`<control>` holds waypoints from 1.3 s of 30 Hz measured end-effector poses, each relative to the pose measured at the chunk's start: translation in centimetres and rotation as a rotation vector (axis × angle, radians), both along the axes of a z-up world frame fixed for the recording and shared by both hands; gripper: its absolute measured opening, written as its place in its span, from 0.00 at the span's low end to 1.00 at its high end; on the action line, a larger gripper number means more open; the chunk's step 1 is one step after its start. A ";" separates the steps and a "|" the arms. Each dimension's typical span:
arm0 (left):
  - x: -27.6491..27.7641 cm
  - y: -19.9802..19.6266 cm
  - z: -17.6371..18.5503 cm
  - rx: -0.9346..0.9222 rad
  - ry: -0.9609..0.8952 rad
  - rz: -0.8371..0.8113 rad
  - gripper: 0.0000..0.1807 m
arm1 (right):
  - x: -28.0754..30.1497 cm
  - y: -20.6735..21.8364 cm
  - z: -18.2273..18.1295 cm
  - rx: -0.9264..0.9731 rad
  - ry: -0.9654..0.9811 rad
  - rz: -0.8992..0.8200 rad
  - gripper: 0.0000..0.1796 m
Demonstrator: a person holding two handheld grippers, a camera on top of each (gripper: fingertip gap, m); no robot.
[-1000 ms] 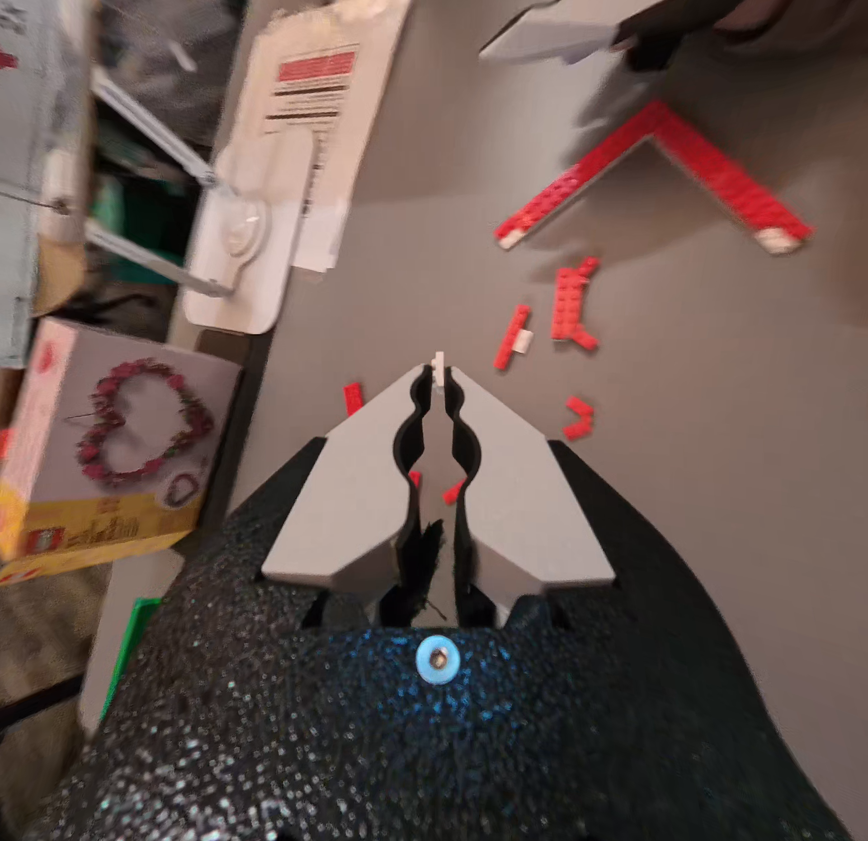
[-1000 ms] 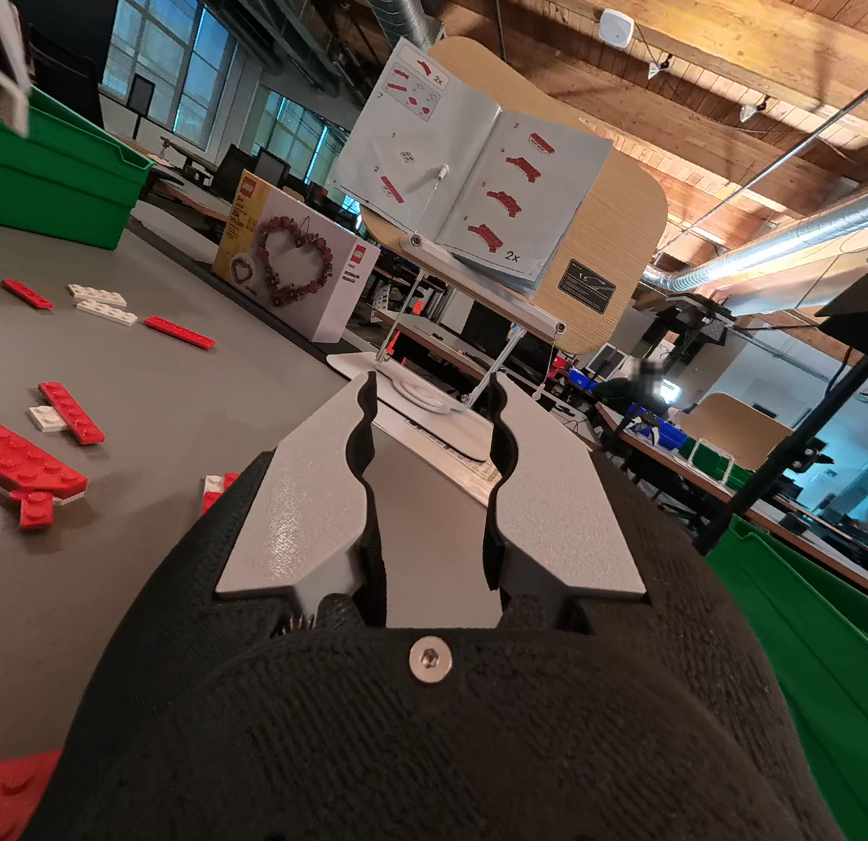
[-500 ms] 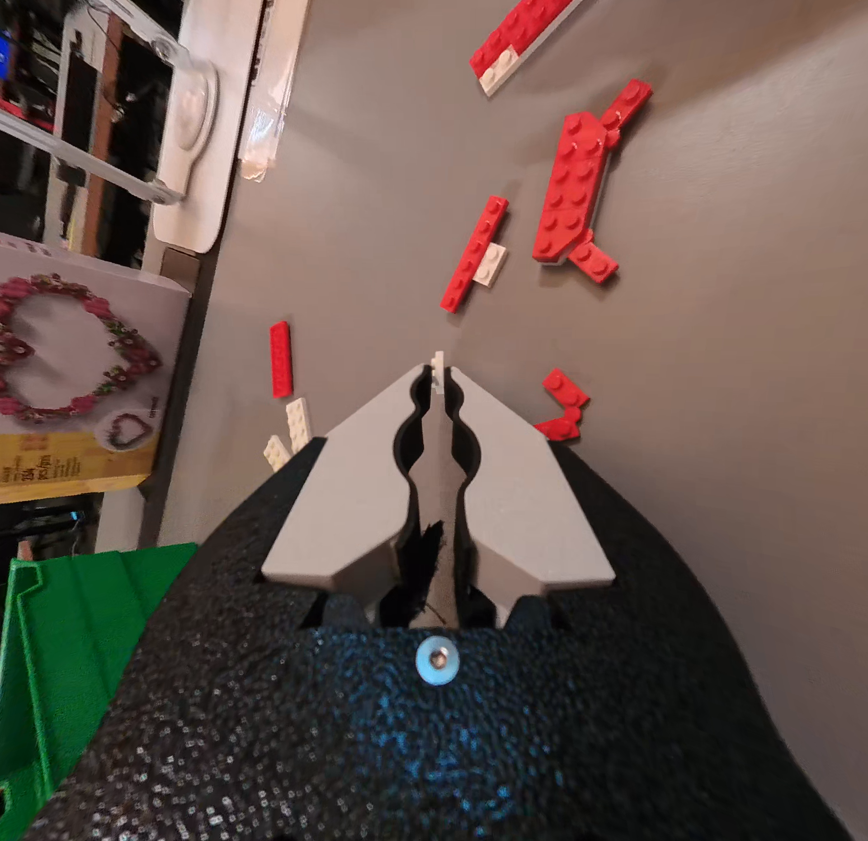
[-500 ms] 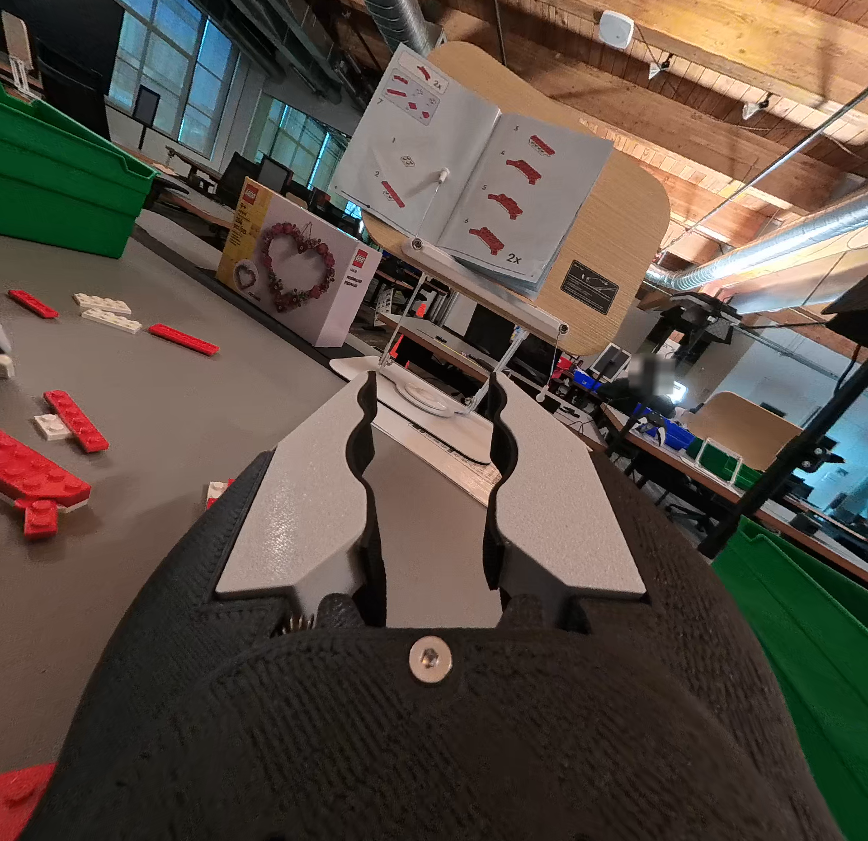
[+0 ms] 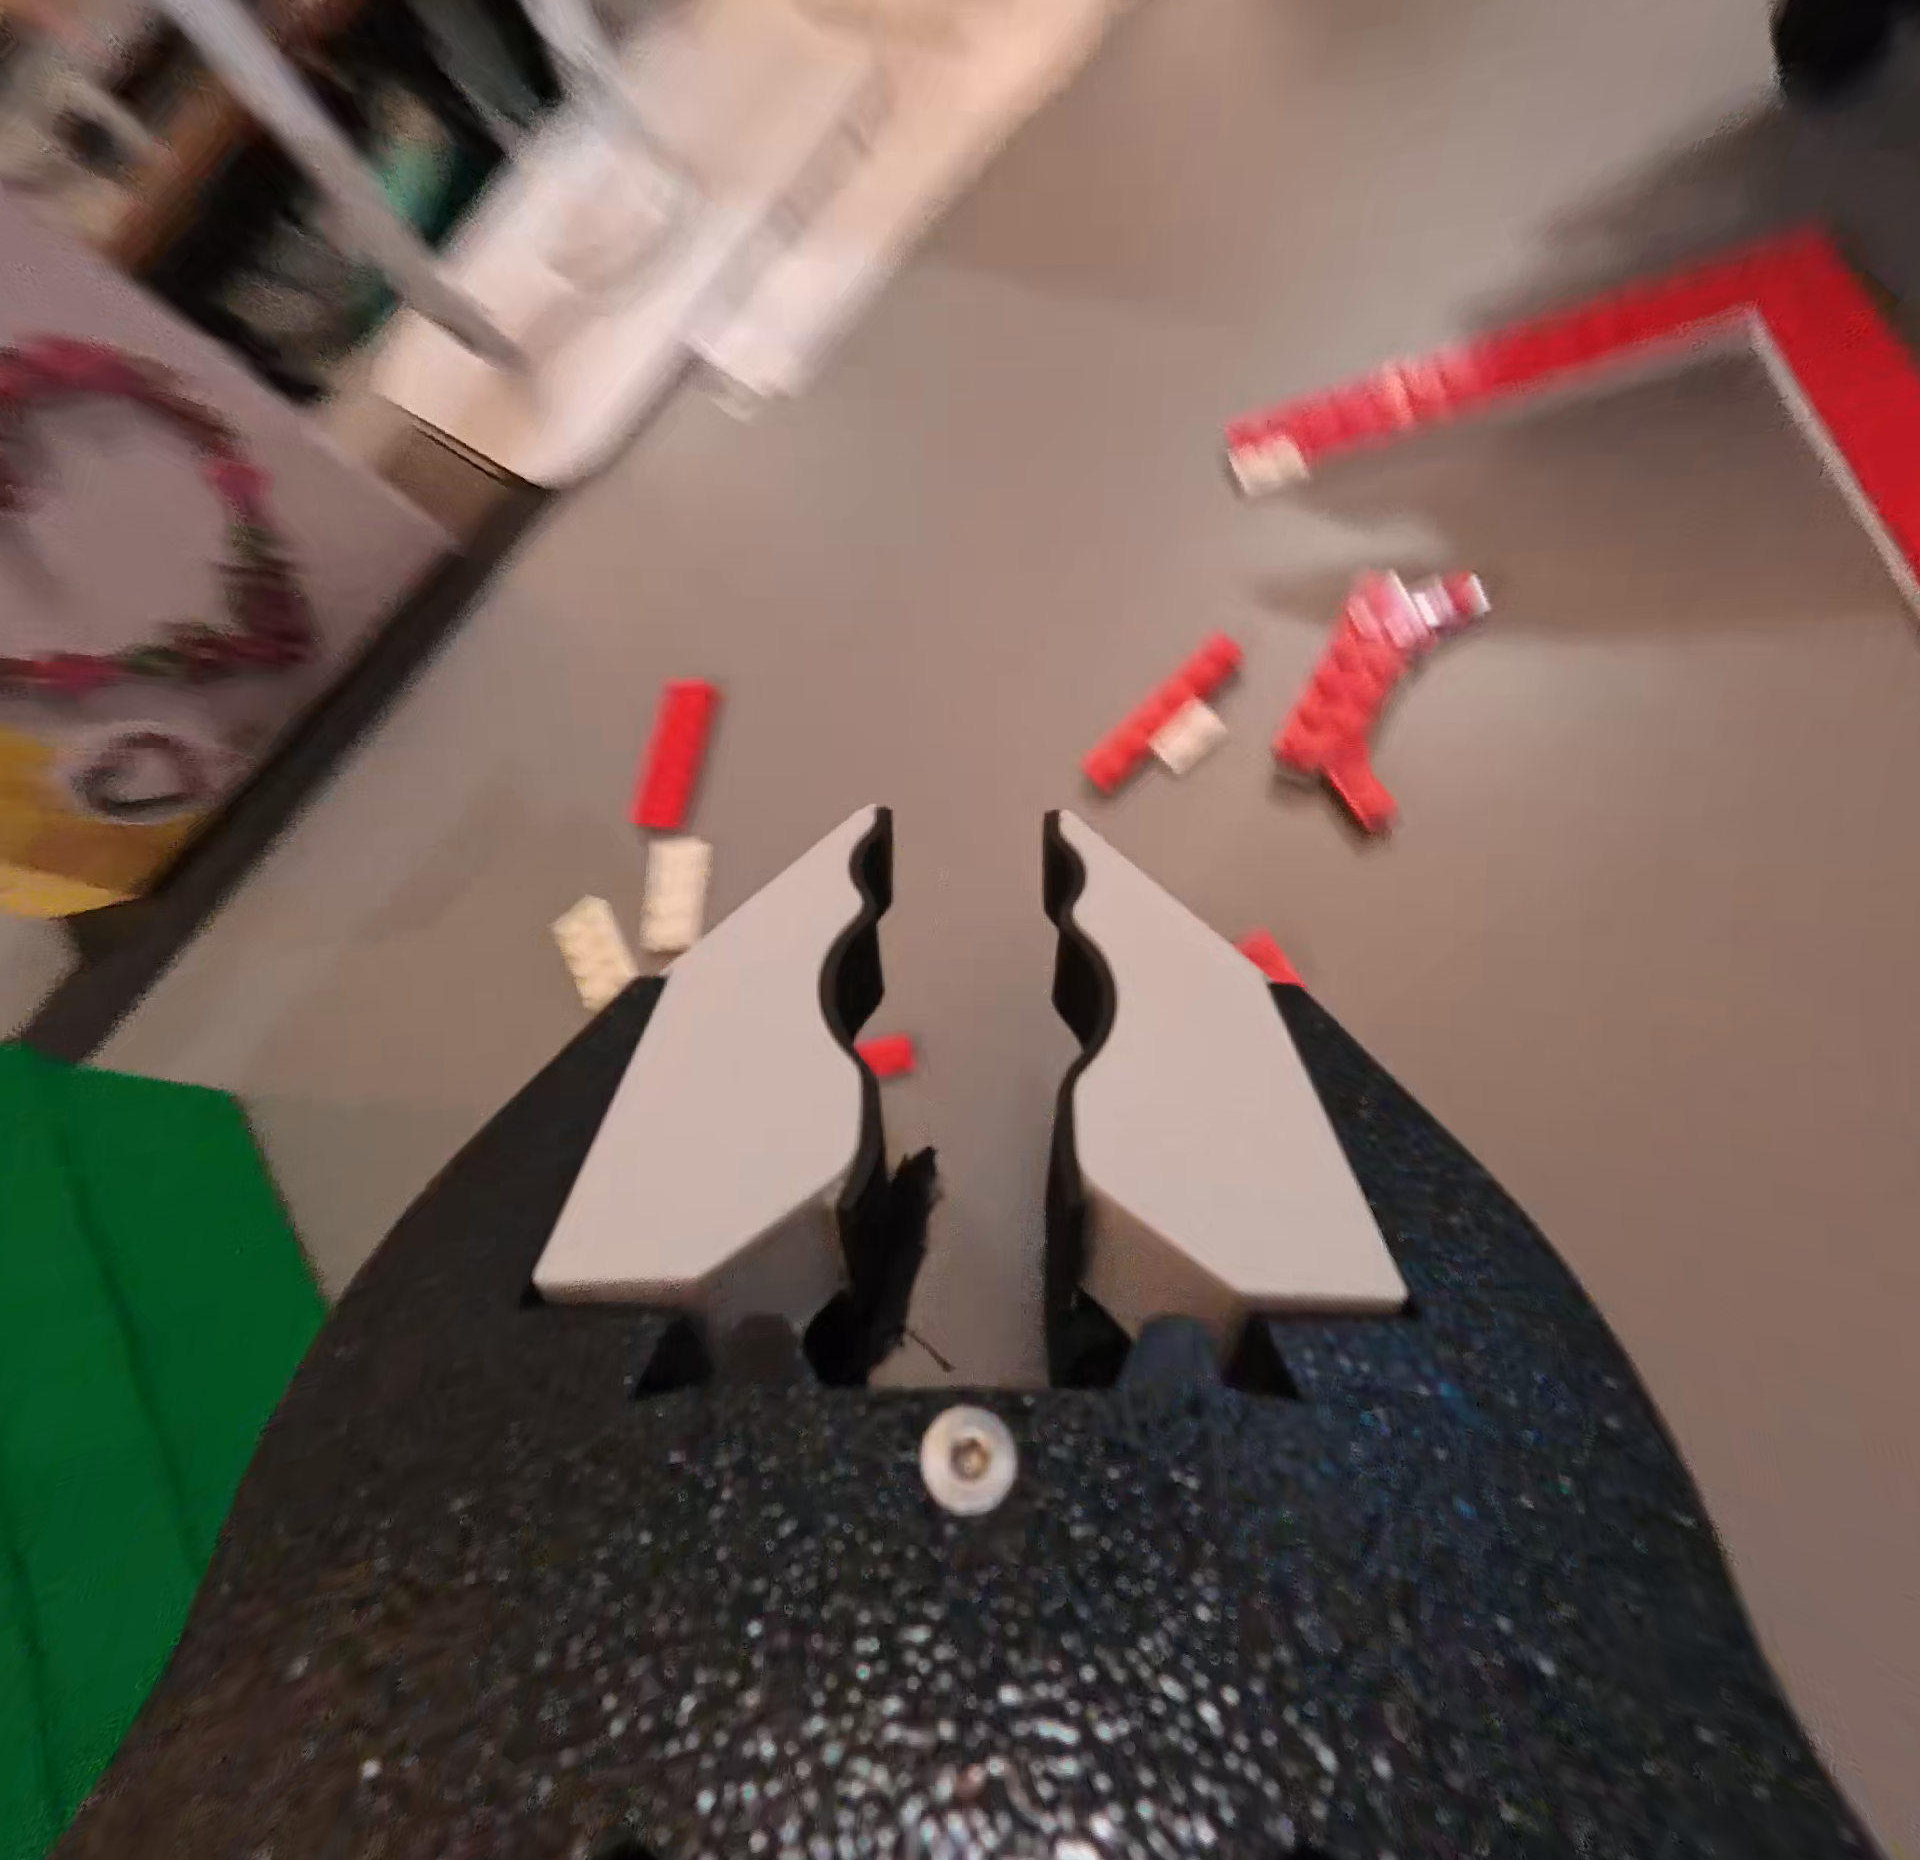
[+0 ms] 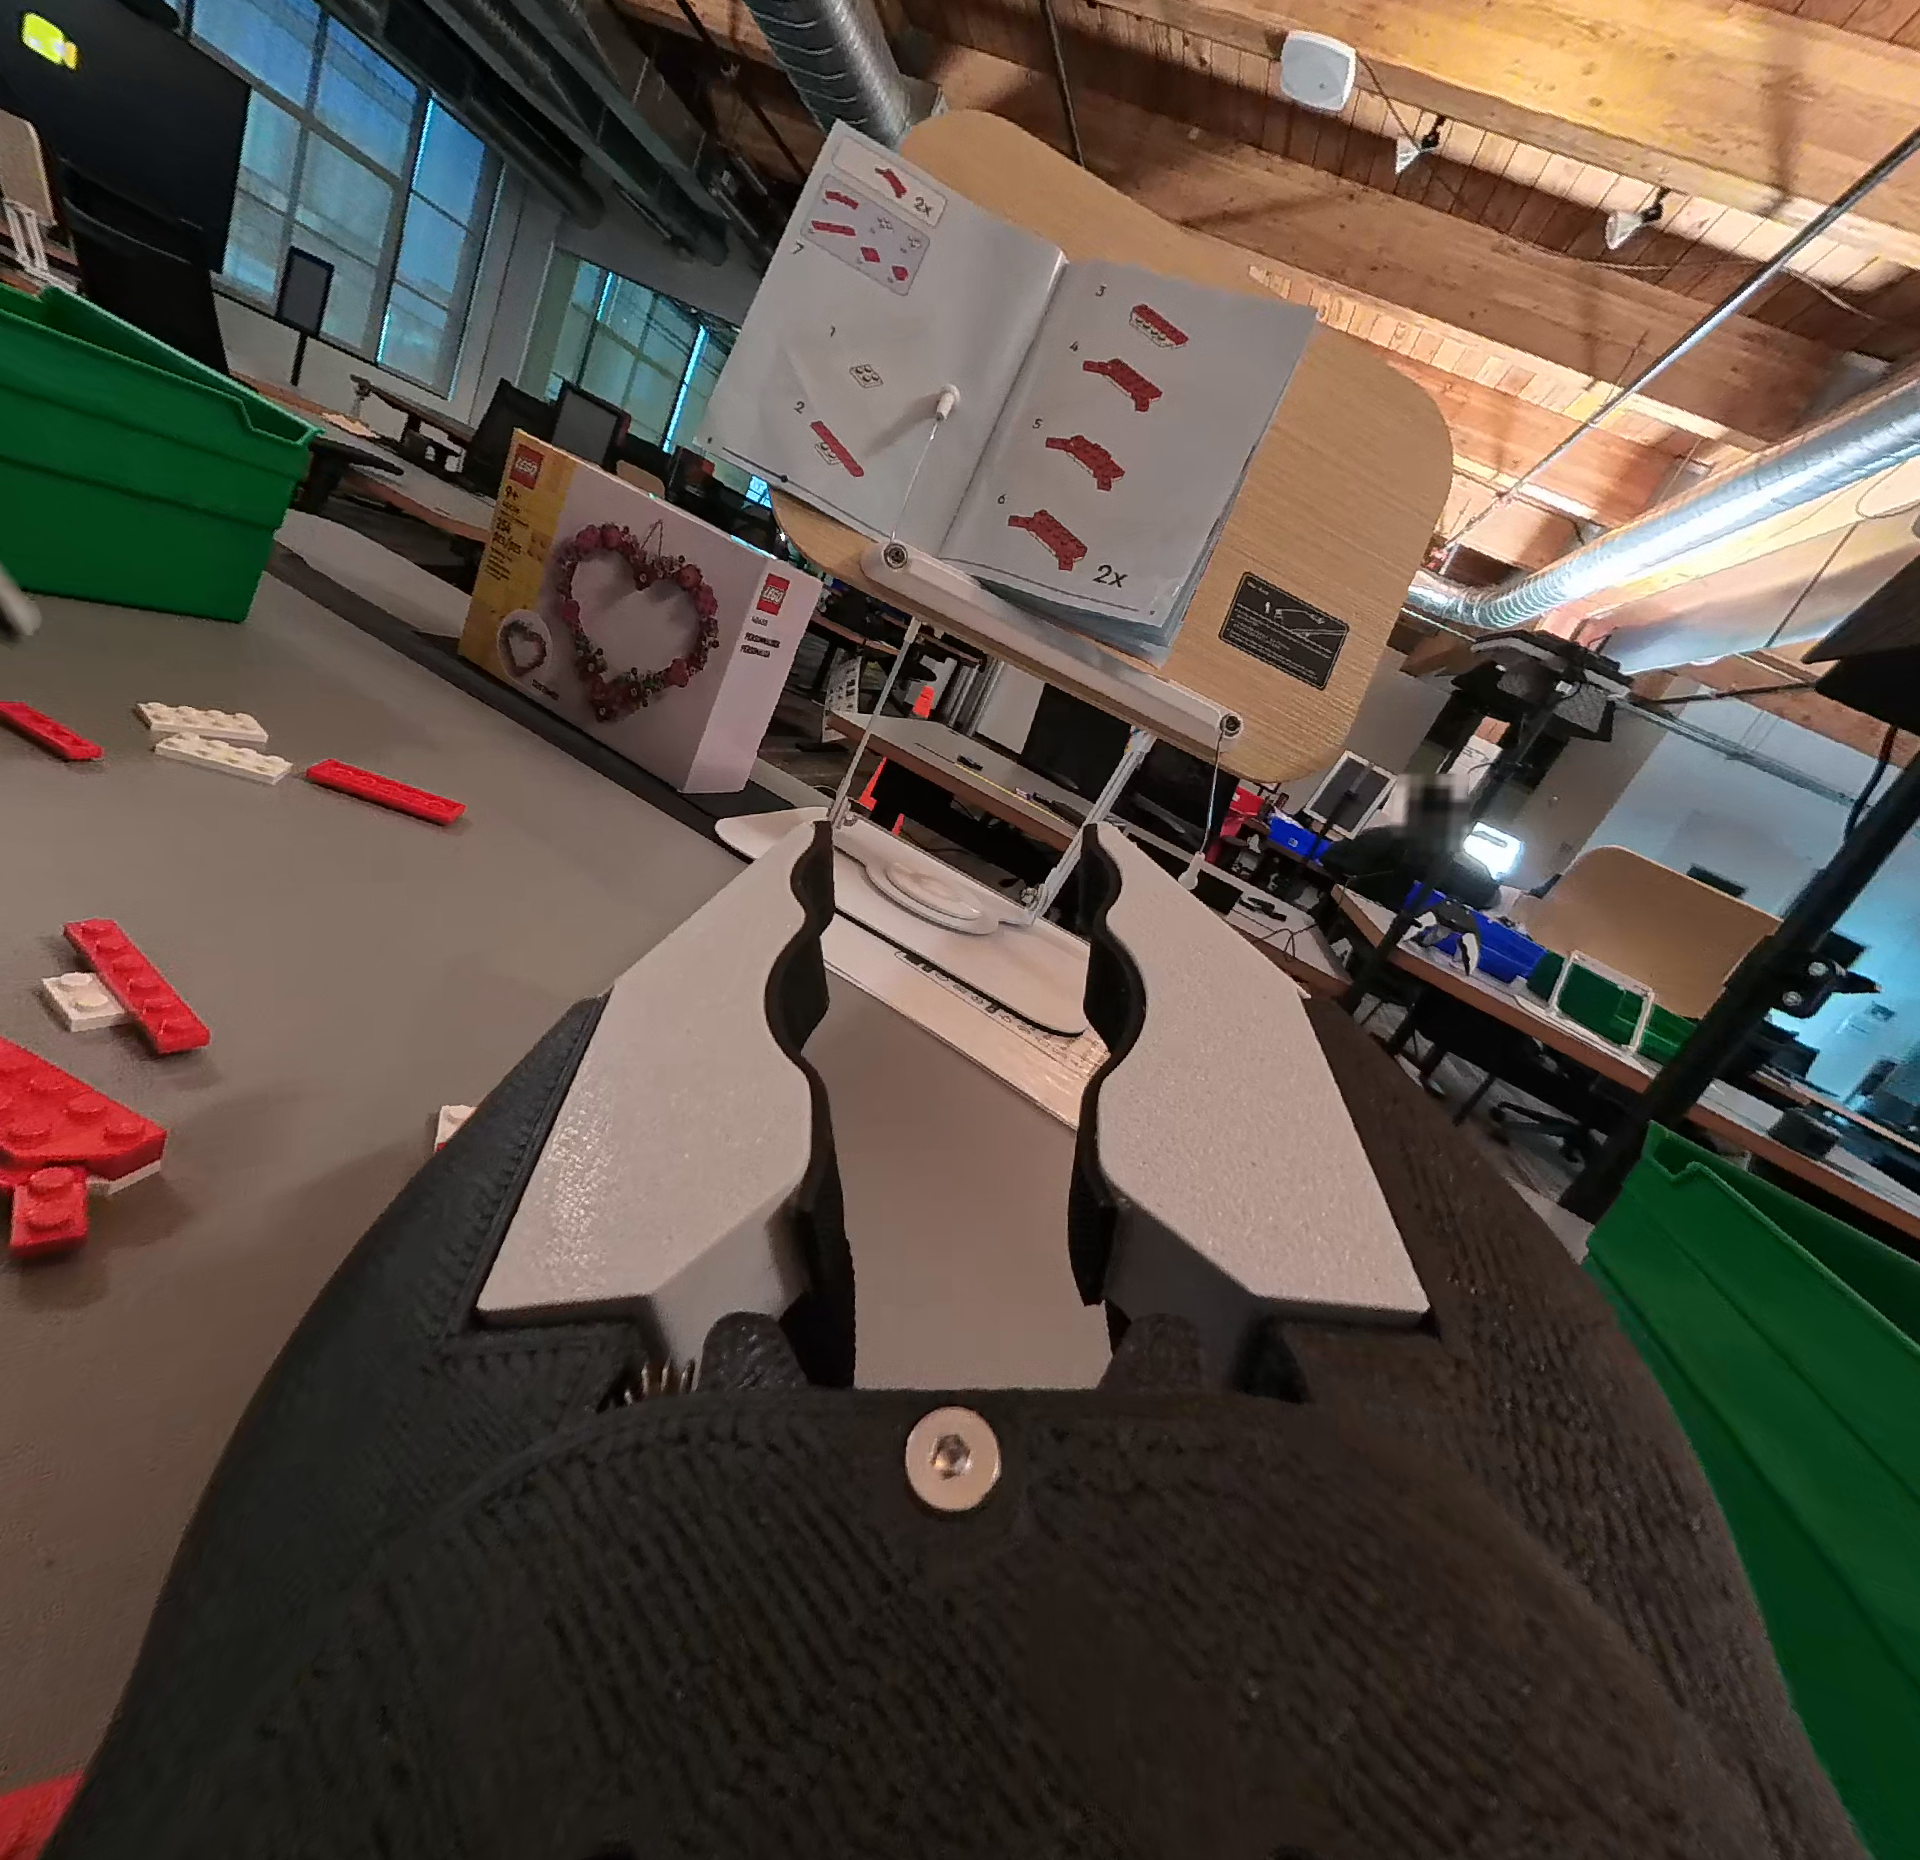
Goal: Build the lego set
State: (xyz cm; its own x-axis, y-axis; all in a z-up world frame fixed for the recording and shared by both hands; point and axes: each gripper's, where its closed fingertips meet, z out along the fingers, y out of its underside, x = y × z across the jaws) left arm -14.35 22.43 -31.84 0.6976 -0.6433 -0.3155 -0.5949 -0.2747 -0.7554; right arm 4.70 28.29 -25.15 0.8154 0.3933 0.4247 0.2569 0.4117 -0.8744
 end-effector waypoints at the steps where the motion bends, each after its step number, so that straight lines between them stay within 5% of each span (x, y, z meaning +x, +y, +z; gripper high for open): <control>1: -0.5 0.8 1.7 0.110 -0.071 0.057 0.15 | 0.0 0.0 0.0 0.000 0.002 0.000 0.25; 5: -3.6 1.8 6.6 0.542 -0.213 0.243 0.16 | 0.1 0.0 0.1 0.001 0.006 0.000 0.25; 9: -3.9 0.6 7.5 0.841 -0.126 0.236 0.12 | 0.1 -0.1 0.1 0.003 0.008 0.000 0.25; 13: -2.2 0.5 6.7 0.803 -0.200 0.157 0.13 | 0.1 -0.3 0.0 0.007 -0.005 -0.004 0.25; 27: -6.6 0.8 8.1 0.776 -0.500 0.302 0.12 | -0.7 -0.7 -0.7 0.012 -0.083 0.003 0.25; 39: -6.3 0.6 8.4 0.776 -0.538 0.283 0.09 | -0.7 -1.5 -0.8 0.010 -0.100 0.009 0.26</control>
State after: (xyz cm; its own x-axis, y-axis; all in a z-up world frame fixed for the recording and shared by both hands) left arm -20.62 22.98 -23.46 0.9681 -0.1794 -0.1748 -0.1075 0.3329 -0.9368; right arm 4.00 26.79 -25.96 0.7655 0.3954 0.5076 0.3389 0.4228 -0.8404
